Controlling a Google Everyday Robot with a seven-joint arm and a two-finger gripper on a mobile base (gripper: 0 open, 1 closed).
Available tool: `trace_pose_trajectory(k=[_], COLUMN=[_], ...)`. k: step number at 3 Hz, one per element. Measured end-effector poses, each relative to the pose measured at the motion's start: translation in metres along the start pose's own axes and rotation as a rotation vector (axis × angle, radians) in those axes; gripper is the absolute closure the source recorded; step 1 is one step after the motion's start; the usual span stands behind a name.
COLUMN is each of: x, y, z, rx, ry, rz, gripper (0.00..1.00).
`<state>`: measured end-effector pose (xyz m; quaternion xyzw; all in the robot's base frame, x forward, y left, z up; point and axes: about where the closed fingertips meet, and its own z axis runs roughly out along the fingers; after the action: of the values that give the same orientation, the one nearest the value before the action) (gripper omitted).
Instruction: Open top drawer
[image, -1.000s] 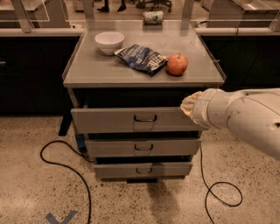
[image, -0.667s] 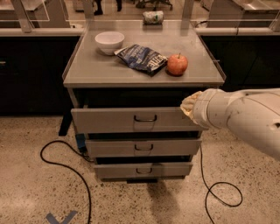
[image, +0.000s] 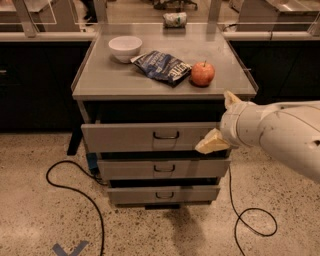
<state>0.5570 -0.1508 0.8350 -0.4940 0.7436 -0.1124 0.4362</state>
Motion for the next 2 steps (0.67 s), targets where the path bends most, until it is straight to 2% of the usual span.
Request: trace_pose_trajectory(k=[1, 2], x=[0.0, 0.01], y=[0.0, 0.002], z=[0.0, 0.009], rx=[0.0, 0.012], ry=[0.0, 0.006], rz=[0.0, -0.016], gripper=[0.0, 0.0])
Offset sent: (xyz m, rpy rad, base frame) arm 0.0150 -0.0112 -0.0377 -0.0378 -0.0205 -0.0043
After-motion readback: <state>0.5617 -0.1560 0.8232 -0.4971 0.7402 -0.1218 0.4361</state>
